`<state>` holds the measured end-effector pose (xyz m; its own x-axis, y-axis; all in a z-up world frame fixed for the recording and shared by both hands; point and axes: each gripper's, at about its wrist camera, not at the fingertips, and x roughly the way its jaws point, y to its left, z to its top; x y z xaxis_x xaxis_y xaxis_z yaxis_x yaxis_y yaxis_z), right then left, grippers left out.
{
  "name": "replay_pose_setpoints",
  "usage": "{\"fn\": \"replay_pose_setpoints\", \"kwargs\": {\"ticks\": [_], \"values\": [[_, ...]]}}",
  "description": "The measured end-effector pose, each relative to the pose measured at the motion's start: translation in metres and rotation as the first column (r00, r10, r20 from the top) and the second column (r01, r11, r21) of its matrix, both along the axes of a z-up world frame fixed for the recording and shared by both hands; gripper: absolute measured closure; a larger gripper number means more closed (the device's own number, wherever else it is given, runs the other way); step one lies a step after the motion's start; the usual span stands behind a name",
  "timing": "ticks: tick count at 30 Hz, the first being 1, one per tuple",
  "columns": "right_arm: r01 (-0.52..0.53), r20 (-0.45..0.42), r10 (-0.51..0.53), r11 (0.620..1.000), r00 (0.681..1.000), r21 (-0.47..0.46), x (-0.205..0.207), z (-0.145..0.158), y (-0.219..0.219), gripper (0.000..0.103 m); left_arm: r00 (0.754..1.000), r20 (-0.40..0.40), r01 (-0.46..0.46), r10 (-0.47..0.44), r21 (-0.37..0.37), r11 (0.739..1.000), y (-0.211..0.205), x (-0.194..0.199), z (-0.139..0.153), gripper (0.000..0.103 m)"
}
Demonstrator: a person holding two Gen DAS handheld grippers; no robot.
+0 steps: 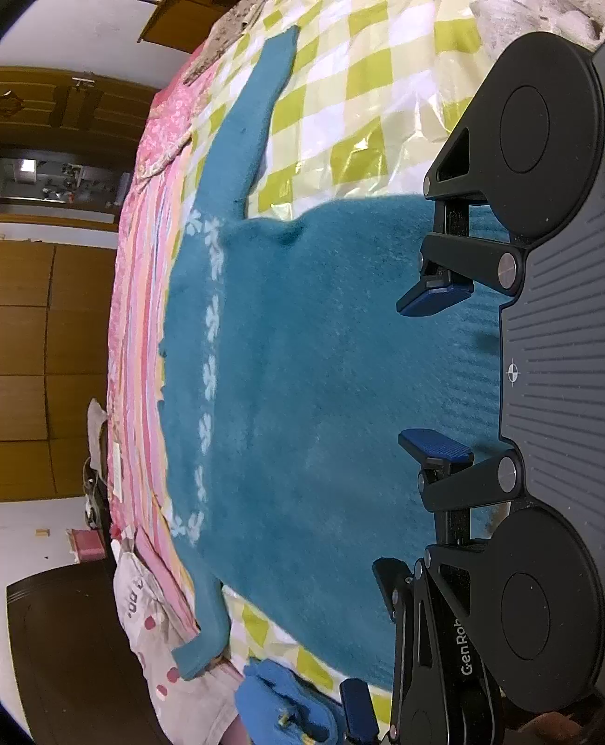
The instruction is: Fold small clothes
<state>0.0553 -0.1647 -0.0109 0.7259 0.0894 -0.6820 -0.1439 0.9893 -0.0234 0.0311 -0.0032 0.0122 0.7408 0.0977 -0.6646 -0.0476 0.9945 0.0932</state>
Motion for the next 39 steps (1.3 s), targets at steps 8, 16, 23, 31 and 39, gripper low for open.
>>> {"fn": "replay_pose_setpoints", "kwargs": {"ticks": [8, 16, 23, 31, 39], "values": [[0.005, 0.016, -0.005, 1.0, 1.0, -0.017, 0.008, 0.002, 0.0, 0.05, 1.0, 0.011, 0.002, -0.002, -0.006, 1.0, -0.002, 0.008, 0.002, 0.0], [0.014, 0.028, -0.013, 0.999, 1.0, -0.045, 0.019, 0.002, -0.001, 0.05, 1.0, 0.019, 0.014, -0.014, -0.01, 1.0, -0.005, 0.02, 0.002, 0.0], [0.026, 0.023, -0.025, 0.999, 0.999, -0.048, 0.032, 0.001, -0.004, 0.051, 0.999, 0.028, 0.025, -0.025, -0.012, 1.0, -0.009, 0.031, 0.003, 0.0], [0.035, 0.019, -0.034, 0.998, 0.999, -0.052, 0.043, -0.001, -0.009, 0.051, 0.999, 0.027, 0.037, -0.036, -0.015, 0.999, -0.013, 0.043, 0.003, 0.0], [0.049, 0.017, -0.048, 0.998, 0.999, -0.048, 0.056, -0.002, -0.016, 0.051, 0.998, 0.027, 0.049, -0.049, -0.016, 0.999, -0.019, 0.056, 0.003, 0.0]]}}
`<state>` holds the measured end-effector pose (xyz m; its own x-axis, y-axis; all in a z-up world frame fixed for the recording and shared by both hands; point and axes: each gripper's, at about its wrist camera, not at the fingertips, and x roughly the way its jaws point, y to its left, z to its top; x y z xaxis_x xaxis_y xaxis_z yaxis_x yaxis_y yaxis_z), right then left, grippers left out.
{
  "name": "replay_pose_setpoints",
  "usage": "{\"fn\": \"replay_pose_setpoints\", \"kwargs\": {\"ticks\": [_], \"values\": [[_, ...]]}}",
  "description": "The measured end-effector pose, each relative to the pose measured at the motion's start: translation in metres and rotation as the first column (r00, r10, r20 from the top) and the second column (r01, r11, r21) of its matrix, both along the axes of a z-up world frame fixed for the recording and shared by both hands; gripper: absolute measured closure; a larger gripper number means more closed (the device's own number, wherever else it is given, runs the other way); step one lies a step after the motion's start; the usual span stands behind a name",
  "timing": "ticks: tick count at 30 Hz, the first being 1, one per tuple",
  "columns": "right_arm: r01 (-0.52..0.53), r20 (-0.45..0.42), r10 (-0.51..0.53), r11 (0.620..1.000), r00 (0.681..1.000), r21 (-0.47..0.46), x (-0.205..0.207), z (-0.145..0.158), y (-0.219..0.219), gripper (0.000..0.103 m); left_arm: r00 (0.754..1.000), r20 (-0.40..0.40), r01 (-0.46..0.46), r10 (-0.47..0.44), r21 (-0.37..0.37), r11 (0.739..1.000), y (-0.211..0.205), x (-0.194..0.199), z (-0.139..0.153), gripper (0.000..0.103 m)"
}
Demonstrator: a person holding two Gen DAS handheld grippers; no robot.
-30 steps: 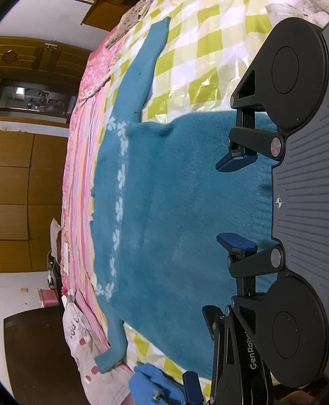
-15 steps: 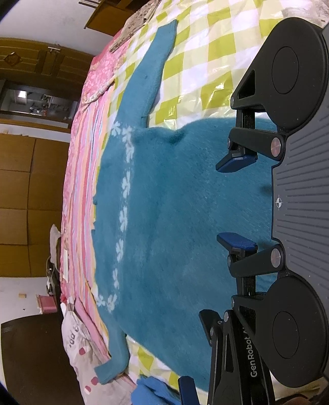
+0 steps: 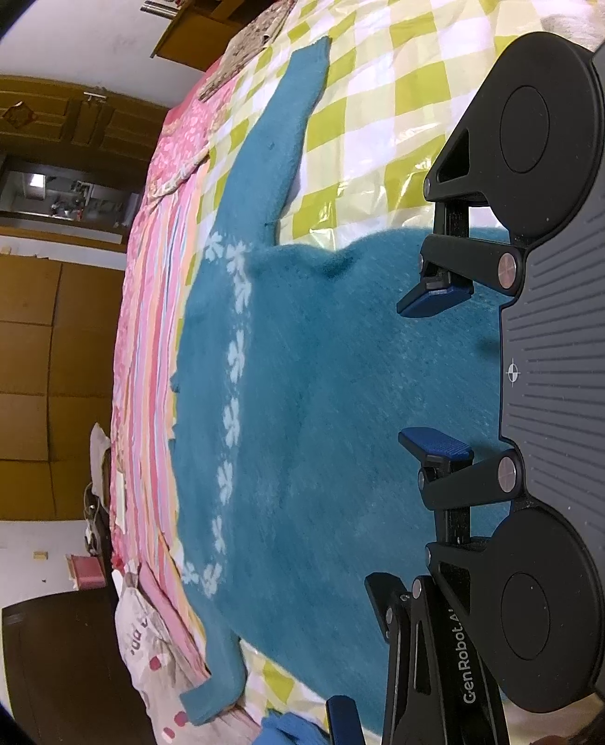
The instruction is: Fold small clothes
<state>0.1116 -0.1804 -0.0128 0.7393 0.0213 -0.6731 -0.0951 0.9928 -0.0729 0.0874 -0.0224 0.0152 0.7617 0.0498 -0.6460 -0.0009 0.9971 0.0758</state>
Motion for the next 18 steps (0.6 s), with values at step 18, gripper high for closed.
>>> {"fn": "replay_pose_setpoints", "kwargs": {"ticks": [18], "values": [[0.064, -0.03, -0.062, 0.995, 0.998, 0.076, 0.032, -0.009, -0.035, 0.055, 0.999, -0.012, 0.053, -0.053, -0.015, 0.999, -0.024, 0.037, 0.0, 0.0]]}}
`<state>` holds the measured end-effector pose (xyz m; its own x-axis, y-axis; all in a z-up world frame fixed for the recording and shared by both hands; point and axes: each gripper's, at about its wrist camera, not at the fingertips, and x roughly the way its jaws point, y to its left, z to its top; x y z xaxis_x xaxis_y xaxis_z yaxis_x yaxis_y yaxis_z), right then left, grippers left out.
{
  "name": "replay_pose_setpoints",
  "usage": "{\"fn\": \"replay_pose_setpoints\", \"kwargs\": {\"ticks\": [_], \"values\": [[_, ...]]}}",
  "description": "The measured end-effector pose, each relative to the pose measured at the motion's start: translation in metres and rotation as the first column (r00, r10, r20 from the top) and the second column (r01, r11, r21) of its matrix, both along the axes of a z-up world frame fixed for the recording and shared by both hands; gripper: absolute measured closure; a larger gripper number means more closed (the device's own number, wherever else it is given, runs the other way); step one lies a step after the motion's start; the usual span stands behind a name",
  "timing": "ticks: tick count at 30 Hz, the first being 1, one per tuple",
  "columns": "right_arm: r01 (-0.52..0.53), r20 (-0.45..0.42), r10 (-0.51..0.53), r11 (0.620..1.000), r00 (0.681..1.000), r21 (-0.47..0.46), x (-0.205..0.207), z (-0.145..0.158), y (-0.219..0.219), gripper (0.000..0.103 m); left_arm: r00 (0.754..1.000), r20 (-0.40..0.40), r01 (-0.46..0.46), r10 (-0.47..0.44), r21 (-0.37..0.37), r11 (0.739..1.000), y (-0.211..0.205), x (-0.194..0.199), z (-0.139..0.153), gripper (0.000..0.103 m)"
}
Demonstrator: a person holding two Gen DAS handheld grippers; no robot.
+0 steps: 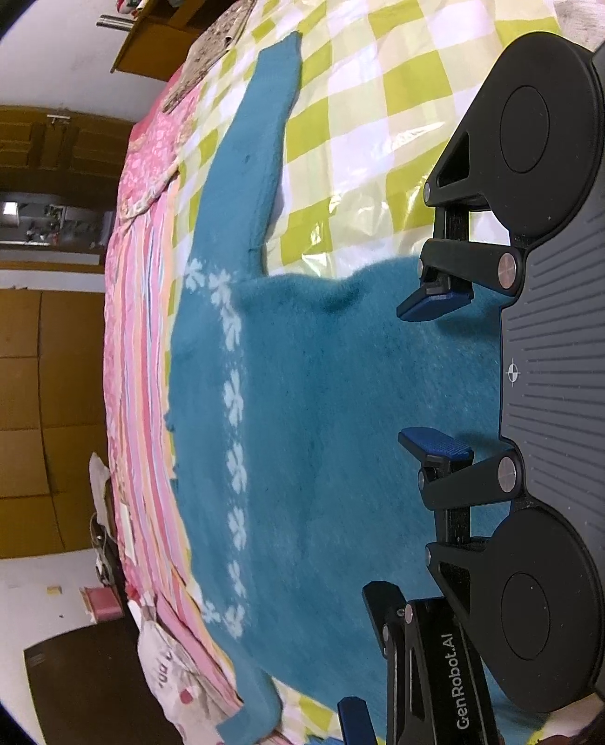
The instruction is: Fold small clothes
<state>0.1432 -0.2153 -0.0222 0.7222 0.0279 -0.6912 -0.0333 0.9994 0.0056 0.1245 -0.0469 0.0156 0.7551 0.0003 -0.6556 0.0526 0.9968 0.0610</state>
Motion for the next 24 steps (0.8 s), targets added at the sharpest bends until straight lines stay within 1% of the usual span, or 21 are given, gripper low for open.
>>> {"fn": "replay_pose_setpoints", "kwargs": {"ticks": [5, 11, 24], "values": [[0.007, 0.006, -0.007, 1.0, 1.0, 0.009, 0.005, 0.002, -0.003, 0.055, 1.0, -0.011, 0.01, -0.011, -0.011, 1.0, -0.005, 0.008, 0.001, 0.0], [0.014, 0.006, -0.014, 1.0, 1.0, 0.025, 0.009, 0.004, -0.005, 0.055, 0.999, -0.044, 0.012, -0.014, -0.043, 0.999, -0.003, 0.015, -0.002, 0.0], [0.02, -0.004, -0.02, 0.999, 1.0, 0.031, 0.017, 0.0, -0.004, 0.055, 0.997, -0.075, 0.002, -0.006, -0.057, 0.998, -0.002, 0.025, -0.007, 0.0]]}}
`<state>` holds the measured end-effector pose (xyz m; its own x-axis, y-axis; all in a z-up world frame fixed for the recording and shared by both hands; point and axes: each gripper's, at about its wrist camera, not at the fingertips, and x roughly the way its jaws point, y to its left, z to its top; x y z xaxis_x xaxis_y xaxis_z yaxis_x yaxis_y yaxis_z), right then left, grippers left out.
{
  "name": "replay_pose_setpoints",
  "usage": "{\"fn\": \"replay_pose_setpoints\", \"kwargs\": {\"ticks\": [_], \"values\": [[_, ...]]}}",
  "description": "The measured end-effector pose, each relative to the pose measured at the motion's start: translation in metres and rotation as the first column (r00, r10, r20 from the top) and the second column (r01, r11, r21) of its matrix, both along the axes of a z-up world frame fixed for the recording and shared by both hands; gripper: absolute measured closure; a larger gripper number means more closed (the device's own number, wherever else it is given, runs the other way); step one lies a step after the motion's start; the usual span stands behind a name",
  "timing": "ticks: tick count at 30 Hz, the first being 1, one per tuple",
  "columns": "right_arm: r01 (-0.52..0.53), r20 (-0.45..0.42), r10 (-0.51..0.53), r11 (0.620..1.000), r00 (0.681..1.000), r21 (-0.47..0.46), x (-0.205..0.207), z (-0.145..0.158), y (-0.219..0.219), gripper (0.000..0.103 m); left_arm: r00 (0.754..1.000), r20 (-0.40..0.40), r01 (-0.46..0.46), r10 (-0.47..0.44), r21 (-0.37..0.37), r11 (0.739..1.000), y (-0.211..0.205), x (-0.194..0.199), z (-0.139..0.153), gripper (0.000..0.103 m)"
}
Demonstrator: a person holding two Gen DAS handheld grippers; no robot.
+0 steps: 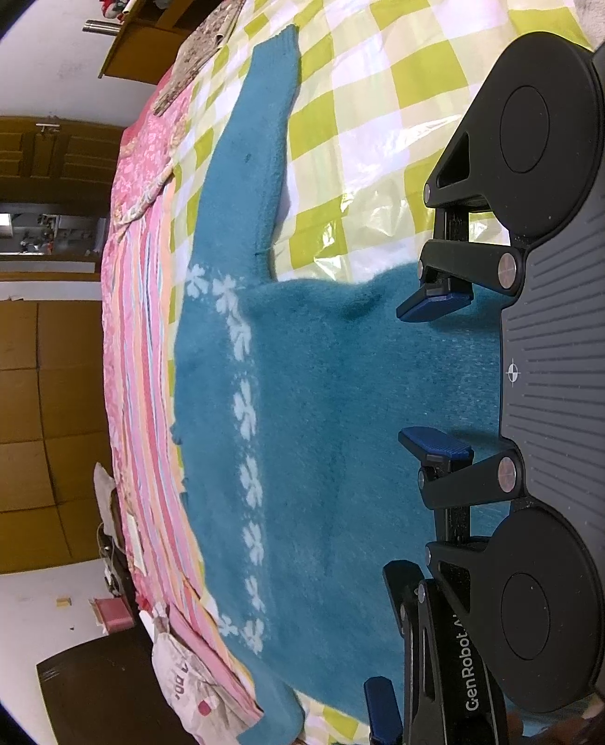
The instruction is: Fold small clothes
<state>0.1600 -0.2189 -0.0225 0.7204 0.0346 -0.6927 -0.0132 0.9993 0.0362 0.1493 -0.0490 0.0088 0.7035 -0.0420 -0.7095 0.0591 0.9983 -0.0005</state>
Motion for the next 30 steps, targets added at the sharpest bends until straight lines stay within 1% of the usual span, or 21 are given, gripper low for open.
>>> {"fn": "replay_pose_setpoints", "kwargs": {"ticks": [15, 30], "values": [[0.009, -0.008, -0.009, 1.0, 1.0, 0.001, 0.0033, -0.0042, -0.0003, 0.055, 1.0, -0.028, -0.01, 0.01, -0.014, 1.0, 0.0001, 0.0044, -0.0049, 0.0], [0.013, -0.009, -0.013, 1.0, 1.0, -0.011, 0.0035, -0.0046, 0.0023, 0.055, 1.0, -0.024, -0.017, 0.017, -0.003, 1.0, -0.0011, 0.0041, -0.0057, 0.0]]}}
